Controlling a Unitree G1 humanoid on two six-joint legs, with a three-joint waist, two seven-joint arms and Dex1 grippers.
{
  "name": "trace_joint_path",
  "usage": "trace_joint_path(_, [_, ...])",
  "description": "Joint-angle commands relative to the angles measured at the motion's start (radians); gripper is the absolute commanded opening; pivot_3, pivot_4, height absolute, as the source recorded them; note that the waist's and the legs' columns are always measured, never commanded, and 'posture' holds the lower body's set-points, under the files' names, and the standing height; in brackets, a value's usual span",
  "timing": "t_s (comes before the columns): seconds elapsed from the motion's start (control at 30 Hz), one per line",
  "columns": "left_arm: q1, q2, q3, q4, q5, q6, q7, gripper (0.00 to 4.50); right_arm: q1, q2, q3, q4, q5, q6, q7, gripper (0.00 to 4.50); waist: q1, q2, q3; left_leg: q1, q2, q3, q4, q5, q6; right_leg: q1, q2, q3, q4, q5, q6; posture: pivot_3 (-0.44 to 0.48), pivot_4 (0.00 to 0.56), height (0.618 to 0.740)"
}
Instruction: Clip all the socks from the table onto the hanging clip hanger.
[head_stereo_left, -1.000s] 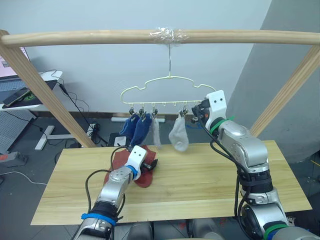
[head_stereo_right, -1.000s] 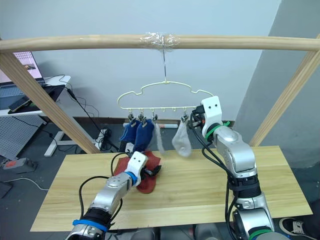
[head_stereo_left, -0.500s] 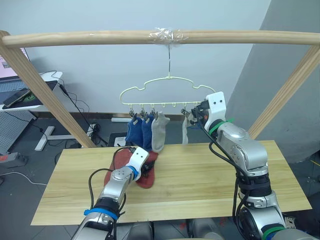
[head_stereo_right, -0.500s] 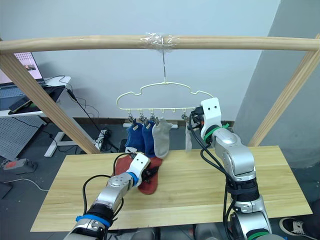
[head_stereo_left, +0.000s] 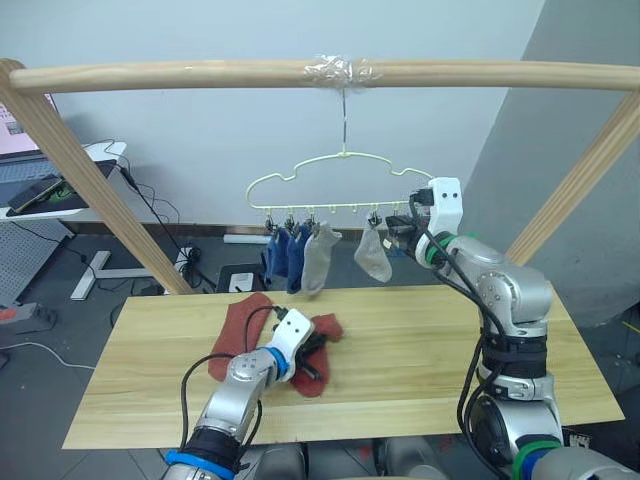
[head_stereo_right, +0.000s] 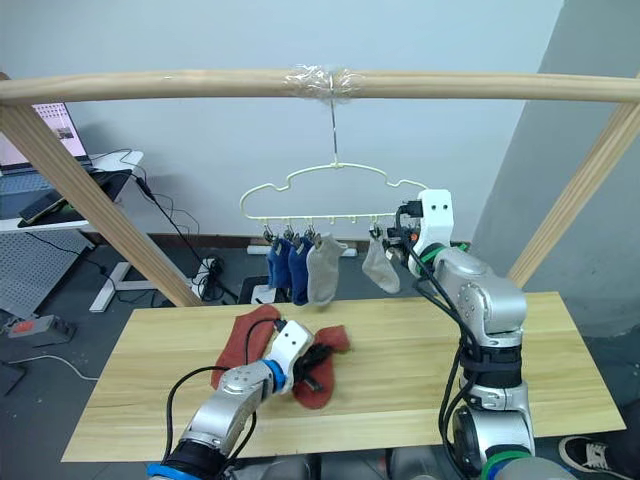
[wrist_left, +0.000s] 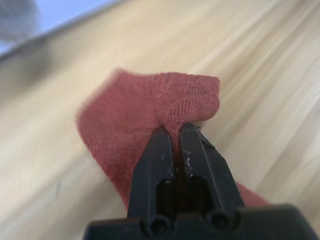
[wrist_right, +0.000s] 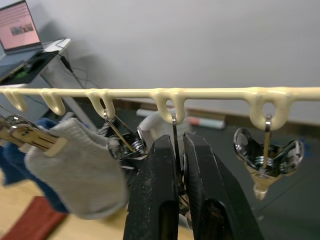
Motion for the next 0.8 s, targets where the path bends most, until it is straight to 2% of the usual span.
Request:
trace_joint_path(0.03, [-0.013, -0.018, 0.027, -0.175, -0.09, 0.011, -0.036, 0.01, -0.039, 0.018, -0.108, -0.022, 0.052, 0.146, -0.049, 0.0, 0.0, 0.0, 0.0, 0.0, 0.0, 0.0, 0.0, 0.0, 0.0, 0.0, 0.0, 0.0, 0.0, 0.0, 0.0, -0.125, 0.113, 0.74])
trace_joint_path(0.27, [-0.017, -0.058, 0.017, -0.327, -0.185, -0.022, -0.072, 0.01, -0.173, 0.105, -0.324, -0.003, 0.093, 0.348, -0.135, 0.0, -0.001, 0.0, 0.0, 0.0, 0.0, 0.0, -0.001, 0.0, 0.0, 0.0, 0.0, 0.0, -0.002, 0.0, 0.0, -0.131, 0.109, 0.74])
trace_joint_path(0.5, [-0.049, -0.08, -0.014, -0.319, -0.128, -0.136, -0.044, 0.01, -0.248, 0.183, -0.46, -0.015, 0.075, 0.454, -0.187, 0.0, -0.002, 0.001, 0.0, -0.001, 0.0, 0.001, -0.002, 0.0, 0.0, 0.0, 0.0, 0.0, -0.003, 0.0, 0.0, -0.14, 0.108, 0.74])
trace_joint_path(0.8, [-0.062, -0.081, -0.02, -0.303, -0.126, -0.174, -0.04, 0.01, -0.258, 0.212, -0.478, -0.032, 0.084, 0.466, -0.217, 0.0, -0.005, 0.001, 0.0, -0.002, 0.0, 0.001, -0.003, 0.0, 0.0, -0.001, 0.0, 0.0, -0.005, 0.0, 0.0, -0.146, 0.11, 0.74])
